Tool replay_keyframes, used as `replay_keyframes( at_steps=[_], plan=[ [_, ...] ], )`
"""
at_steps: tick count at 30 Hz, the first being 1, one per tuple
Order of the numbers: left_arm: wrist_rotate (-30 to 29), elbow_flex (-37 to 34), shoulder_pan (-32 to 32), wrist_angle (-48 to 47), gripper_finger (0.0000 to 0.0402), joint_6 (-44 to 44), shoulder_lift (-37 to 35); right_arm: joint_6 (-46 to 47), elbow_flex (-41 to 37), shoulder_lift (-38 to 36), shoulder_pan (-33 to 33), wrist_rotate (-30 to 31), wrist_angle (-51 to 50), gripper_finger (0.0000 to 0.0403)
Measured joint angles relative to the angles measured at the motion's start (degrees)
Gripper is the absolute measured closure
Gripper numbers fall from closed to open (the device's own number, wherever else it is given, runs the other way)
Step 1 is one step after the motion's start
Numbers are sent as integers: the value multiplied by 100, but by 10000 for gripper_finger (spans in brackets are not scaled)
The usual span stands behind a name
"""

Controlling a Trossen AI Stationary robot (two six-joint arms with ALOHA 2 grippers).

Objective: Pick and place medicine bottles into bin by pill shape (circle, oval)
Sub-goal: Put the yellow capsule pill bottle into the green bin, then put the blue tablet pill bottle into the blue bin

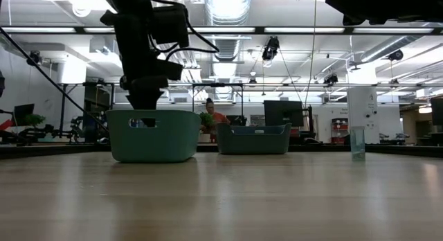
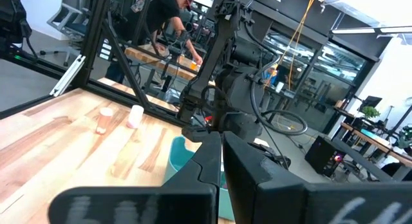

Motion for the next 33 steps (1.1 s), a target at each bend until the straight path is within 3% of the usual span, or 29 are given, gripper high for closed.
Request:
replay_keyframes(
  at_steps=[13,21,27,33],
  plan=[
    [2,112,-85,-88,248,211,-244,110,0,0,0,0,11,394],
    [2,112,-321,-21,248,251,-838,684,0,-1,0,176,9,394],
    [-7,80,-892,857,248,398,-1431,1631,0,-2,0,310,-4,394],
    [-24,-134,-1604,2155,248,1330,-1840,2616,0,2,0,310,-87,394]
  ],
)
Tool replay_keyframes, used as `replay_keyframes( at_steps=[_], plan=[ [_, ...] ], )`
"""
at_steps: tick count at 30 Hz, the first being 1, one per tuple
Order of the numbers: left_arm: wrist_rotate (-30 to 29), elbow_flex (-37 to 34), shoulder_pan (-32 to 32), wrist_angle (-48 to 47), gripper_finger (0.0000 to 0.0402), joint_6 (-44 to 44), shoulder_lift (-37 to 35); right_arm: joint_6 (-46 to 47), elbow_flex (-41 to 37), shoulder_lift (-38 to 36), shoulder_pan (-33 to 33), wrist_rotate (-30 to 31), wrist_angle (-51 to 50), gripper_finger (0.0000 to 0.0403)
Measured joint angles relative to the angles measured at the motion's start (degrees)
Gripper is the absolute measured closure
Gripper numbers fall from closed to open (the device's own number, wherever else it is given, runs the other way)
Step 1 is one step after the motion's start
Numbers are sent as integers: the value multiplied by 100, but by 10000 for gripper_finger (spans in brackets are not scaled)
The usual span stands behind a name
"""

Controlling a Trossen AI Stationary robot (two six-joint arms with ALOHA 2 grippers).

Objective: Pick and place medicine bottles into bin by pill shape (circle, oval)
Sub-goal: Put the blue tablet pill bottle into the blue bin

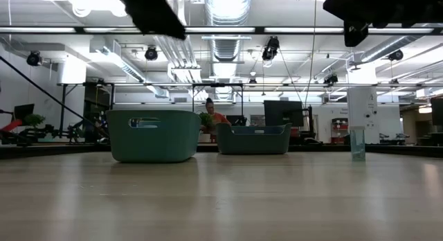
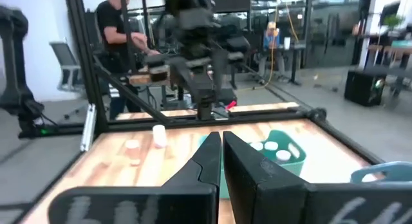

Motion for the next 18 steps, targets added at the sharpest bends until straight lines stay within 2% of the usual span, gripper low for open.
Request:
replay_keyframes(
  at_steps=[4,7,11,18],
  plan=[
    [-24,-71,-373,632,248,653,-84,485,169,12,0,41,-266,394],
    [-68,-196,-548,1110,248,1104,-88,771,507,118,1,311,-694,394],
    [-105,-561,-606,1846,249,1636,-146,1162,1170,380,2,601,-1903,394],
    [-299,-1224,-556,2708,249,2140,-361,2463,2511,1044,0,831,-4372,394]
  ],
)
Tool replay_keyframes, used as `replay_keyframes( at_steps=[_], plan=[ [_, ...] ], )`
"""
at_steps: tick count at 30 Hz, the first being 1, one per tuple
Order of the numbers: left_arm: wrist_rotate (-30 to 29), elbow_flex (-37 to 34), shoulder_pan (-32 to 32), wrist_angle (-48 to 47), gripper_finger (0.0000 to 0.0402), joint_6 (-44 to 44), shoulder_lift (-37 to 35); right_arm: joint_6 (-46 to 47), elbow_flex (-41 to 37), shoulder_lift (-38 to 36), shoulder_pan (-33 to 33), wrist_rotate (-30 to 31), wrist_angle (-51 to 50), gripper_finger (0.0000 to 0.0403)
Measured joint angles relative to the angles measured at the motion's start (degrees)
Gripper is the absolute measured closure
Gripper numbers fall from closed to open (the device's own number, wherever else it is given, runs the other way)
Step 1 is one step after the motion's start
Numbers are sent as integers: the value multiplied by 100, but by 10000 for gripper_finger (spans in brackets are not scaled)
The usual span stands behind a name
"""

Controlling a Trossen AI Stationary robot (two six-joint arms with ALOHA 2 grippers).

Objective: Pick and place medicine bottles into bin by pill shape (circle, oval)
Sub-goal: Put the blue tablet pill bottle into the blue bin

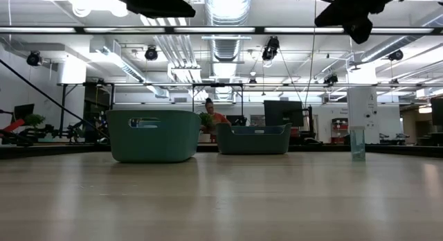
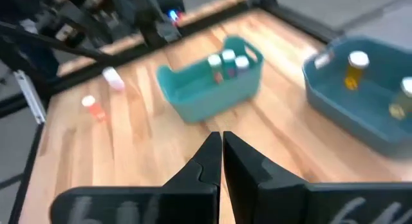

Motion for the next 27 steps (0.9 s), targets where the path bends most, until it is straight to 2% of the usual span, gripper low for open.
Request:
replay_keyframes(
  at_steps=[6,12,16,20,27],
  plan=[
    [-434,-377,43,582,249,411,-254,1090,1107,605,-10,-2,-1988,394],
    [-564,-511,54,861,249,907,-564,2212,2064,1225,-132,-15,-4053,394],
    [-589,-511,69,865,249,1177,-773,2723,2497,1594,-309,-390,-5049,394],
    [-623,-545,75,854,249,1425,-893,2986,2747,1865,-560,-834,-5545,394],
    [-656,-1007,129,1059,249,1891,-1075,3017,2838,2229,-1300,-1602,-5600,394]
  ],
)
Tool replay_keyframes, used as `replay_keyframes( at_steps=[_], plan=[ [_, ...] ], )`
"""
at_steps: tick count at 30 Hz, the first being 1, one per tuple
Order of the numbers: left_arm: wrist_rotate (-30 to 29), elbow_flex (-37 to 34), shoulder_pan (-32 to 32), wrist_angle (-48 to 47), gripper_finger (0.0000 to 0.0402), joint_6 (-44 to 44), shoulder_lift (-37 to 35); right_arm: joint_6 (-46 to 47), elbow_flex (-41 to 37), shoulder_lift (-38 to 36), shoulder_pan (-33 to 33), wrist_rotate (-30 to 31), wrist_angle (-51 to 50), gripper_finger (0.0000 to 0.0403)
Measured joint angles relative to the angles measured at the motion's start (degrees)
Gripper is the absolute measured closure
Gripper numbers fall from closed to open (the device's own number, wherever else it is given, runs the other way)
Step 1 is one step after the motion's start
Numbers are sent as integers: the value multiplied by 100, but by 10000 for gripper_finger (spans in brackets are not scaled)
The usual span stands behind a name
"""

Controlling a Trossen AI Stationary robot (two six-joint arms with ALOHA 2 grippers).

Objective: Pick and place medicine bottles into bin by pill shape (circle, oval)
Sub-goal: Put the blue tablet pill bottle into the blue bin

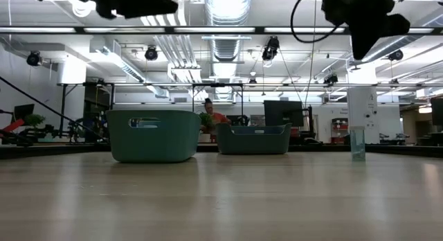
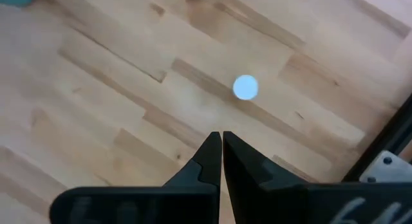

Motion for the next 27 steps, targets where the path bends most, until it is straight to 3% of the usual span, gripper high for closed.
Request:
replay_keyframes(
  at_steps=[5,11,21,27],
  plan=[
    [-104,-349,220,531,249,326,-340,-274,-6,309,-556,-152,1,394],
    [-101,-673,478,595,249,355,-719,-564,-4,669,-1133,-738,11,381],
    [-98,-1017,575,829,249,442,-1114,-768,-95,1166,-1364,-954,30,267],
    [-96,-1138,575,968,249,442,-1308,-771,-538,1144,-1404,-926,433,201]
  ],
)
